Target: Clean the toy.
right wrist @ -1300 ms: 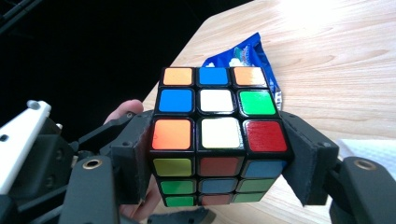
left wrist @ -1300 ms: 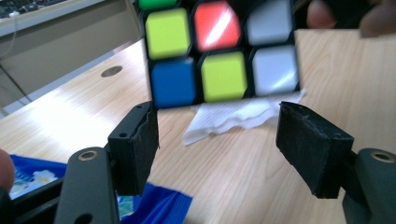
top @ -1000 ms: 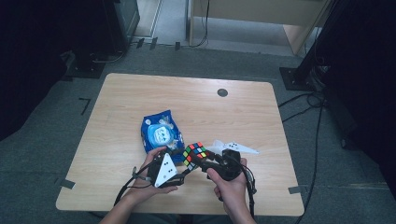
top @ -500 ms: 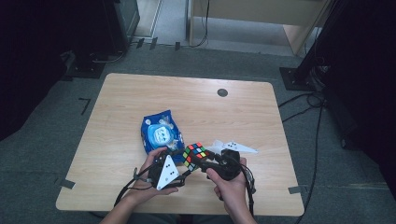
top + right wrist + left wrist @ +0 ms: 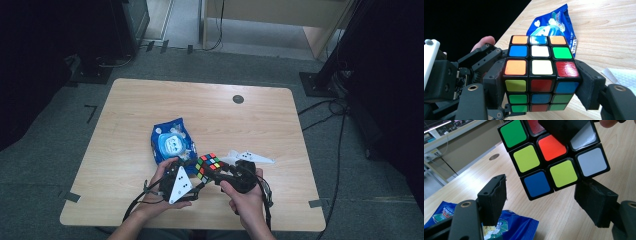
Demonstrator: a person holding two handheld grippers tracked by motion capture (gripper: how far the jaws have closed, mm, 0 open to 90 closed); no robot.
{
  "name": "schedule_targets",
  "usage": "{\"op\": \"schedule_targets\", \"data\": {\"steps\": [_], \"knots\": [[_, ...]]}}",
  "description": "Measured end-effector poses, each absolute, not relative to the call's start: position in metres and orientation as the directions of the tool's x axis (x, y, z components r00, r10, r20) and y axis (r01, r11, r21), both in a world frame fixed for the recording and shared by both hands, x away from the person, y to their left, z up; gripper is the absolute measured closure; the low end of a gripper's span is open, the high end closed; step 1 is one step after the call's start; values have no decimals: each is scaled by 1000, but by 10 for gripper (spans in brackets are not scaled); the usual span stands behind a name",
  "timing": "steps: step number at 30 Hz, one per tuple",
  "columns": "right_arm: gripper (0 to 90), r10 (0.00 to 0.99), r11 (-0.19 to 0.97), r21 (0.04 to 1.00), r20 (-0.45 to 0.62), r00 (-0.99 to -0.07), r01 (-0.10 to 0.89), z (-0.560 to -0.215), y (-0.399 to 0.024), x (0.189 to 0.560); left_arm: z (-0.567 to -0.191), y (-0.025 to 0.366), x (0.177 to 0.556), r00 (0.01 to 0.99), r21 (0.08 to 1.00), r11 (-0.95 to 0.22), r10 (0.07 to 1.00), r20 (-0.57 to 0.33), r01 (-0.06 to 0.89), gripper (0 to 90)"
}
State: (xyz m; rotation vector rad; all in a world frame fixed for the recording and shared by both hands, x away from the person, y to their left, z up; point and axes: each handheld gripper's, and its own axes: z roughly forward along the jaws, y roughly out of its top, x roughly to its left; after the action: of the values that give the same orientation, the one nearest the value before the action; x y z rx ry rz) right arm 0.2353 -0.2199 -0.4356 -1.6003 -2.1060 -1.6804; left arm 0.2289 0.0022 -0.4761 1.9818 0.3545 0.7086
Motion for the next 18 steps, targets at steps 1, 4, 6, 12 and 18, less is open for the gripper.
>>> {"op": "schedule_targets", "data": {"steps": [1, 4, 6, 12, 18], "knots": [[344, 683, -92, 716, 551, -479, 692, -436, -219, 235, -476, 2, 229, 788, 870, -491, 518, 333, -45, 261], [344, 676, -83, 715, 552, -488, 694, -436, -218, 236, -476, -1, 226, 787, 865, -499, 510, 347, -58, 251], [343, 675, -73, 714, 549, -493, 696, -436, -217, 235, -476, -4, 224, 789, 862, -502, 501, 356, -70, 237], [343, 672, -54, 712, 545, -502, 700, -438, -213, 235, -474, -4, 224, 794, 868, -492, 503, 342, -63, 206], [342, 671, -57, 710, 548, -499, 702, -439, -212, 235, -474, -4, 224, 791, 875, -481, 516, 328, -49, 213]]}}
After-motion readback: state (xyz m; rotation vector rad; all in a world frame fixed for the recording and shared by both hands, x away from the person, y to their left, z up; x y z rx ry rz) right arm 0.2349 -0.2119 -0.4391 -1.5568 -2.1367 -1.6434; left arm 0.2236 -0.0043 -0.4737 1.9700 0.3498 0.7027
